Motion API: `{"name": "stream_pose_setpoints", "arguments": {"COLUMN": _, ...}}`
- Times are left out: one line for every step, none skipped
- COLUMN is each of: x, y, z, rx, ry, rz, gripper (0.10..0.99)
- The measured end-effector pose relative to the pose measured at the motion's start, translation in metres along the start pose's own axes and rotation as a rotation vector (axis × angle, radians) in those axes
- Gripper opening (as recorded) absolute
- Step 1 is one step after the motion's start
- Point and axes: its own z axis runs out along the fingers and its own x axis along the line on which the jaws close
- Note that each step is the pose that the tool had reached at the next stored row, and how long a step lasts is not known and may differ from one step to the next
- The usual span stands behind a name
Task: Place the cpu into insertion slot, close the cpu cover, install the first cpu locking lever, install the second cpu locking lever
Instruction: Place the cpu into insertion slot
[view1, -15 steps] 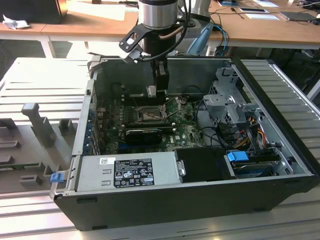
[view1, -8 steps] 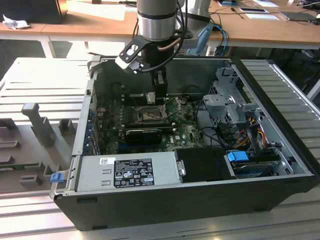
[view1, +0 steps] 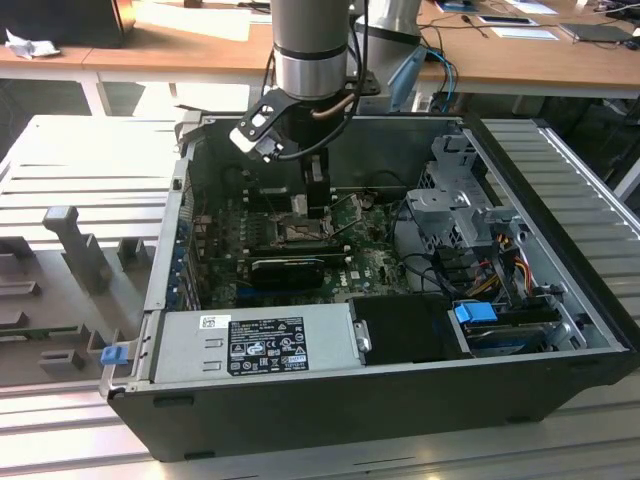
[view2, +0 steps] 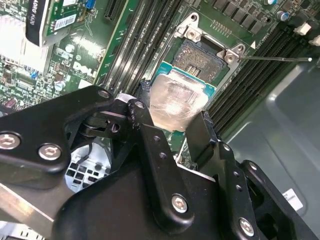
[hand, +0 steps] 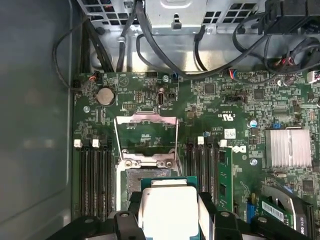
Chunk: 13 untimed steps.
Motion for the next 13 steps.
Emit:
{"name": "stream_pose_setpoints", "arguments": {"x": 0.0001, "y": -0.0004, "z": 0.0038, "rx": 0.000, "ry": 0.0000, "rz": 0.000, "gripper": 0.529}}
{"name": "stream_pose_setpoints", "arguments": {"x": 0.0007, "y": -0.0011, "z": 0.0091, "rx": 0.000, "ry": 0.0001, "rz": 0.000, "gripper": 0.529}}
{"name": "stream_pose_setpoints", "arguments": {"x": 0.0017, "y": -0.0019, "z": 0.0130, "rx": 0.000, "ry": 0.0000, "rz": 0.000, "gripper": 0.529}}
{"name": "stream_pose_setpoints", "arguments": {"x": 0.0024, "y": -0.0035, "z": 0.0158, "rx": 0.000, "ry": -0.0001, "rz": 0.000, "gripper": 0.529}}
{"name": "stream_pose_setpoints", "arguments": {"x": 0.0029, "y": -0.0041, "z": 0.0172, "rx": 0.000, "ry": 0.0000, "rz": 0.000, "gripper": 0.529}}
{"name": "stream_pose_setpoints", "arguments": {"x": 0.0034, "y": -0.0045, "z": 0.0182, "rx": 0.000, "ry": 0.0001, "rz": 0.000, "gripper": 0.529}}
{"name": "stream_pose_setpoints", "arguments": {"x": 0.0041, "y": -0.0052, "z": 0.0201, "rx": 0.000, "ry": 0.0001, "rz": 0.000, "gripper": 0.529}}
{"name": "stream_pose_setpoints", "arguments": {"x": 0.0050, "y": -0.0061, "z": 0.0223, "rx": 0.000, "ry": 0.0000, "rz": 0.000, "gripper": 0.529}}
{"name": "stream_pose_setpoints", "arguments": {"x": 0.0056, "y": -0.0067, "z": 0.0239, "rx": 0.000, "ry": 0.0001, "rz": 0.000, "gripper": 0.529}}
{"name": "stream_pose_setpoints", "arguments": {"x": 0.0060, "y": -0.0072, "z": 0.0250, "rx": 0.000, "ry": 0.0000, "rz": 0.000, "gripper": 0.529}}
{"name": "stream_pose_setpoints", "arguments": {"x": 0.0066, "y": -0.0079, "z": 0.0267, "rx": 0.000, "ry": 0.0000, "rz": 0.000, "gripper": 0.529}}
{"name": "stream_pose_setpoints", "arguments": {"x": 0.0077, "y": -0.0091, "z": 0.0302, "rx": 0.000, "ry": 0.0000, "rz": 0.000, "gripper": 0.529}}
{"name": "stream_pose_setpoints", "arguments": {"x": 0.0090, "y": -0.0098, "z": 0.0331, "rx": 0.000, "ry": 0.0001, "rz": 0.000, "gripper": 0.529}}
